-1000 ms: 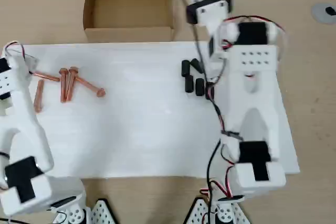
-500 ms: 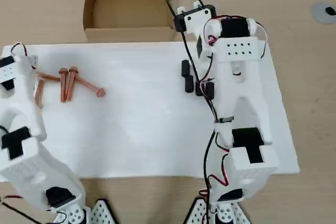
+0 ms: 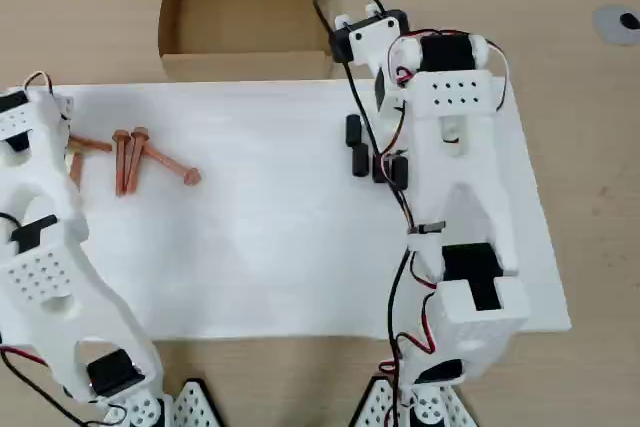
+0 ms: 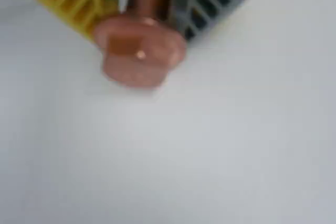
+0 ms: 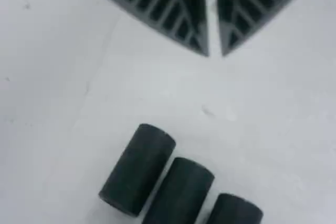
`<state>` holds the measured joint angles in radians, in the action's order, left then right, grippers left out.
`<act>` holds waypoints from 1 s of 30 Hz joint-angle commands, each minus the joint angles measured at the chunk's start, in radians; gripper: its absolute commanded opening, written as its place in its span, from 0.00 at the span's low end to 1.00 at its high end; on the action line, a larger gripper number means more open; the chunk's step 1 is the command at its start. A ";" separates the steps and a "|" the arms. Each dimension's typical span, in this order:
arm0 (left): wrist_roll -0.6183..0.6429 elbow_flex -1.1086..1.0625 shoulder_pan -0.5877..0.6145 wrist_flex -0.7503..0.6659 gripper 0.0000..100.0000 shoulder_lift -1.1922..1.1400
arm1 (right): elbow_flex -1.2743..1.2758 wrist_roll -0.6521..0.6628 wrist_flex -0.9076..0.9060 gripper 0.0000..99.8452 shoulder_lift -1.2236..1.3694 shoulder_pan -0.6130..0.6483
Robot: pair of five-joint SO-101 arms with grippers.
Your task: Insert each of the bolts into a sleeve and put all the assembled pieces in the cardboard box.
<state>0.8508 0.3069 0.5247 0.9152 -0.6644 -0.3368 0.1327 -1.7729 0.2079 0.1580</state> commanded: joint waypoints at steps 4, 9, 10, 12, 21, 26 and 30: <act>-0.011 0.244 0.003 0.183 0.07 -0.120 | -0.047 0.009 -0.014 0.01 -0.004 0.013; -0.072 0.344 0.003 0.338 0.00 -0.170 | -0.047 0.009 -0.014 0.01 -0.004 0.013; -0.074 0.358 0.003 0.362 0.01 -0.173 | -0.047 0.009 -0.014 0.01 -0.004 0.013; -0.075 0.384 0.005 0.405 0.01 -0.173 | -0.047 0.009 -0.014 0.01 -0.002 0.013; -0.175 0.793 0.002 0.723 0.01 -0.171 | -0.047 0.009 -0.014 0.01 -0.001 0.013; -0.267 1.137 -0.005 0.841 0.00 -0.171 | -0.031 0.008 -0.008 0.01 -0.001 0.013; -0.400 1.221 -0.009 0.841 0.00 -0.139 | 0.047 0.005 0.035 0.01 -0.001 0.016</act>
<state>0.5393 1.4316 0.5247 1.7438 -0.8577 -0.3184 0.1312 -1.7699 0.2125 0.1580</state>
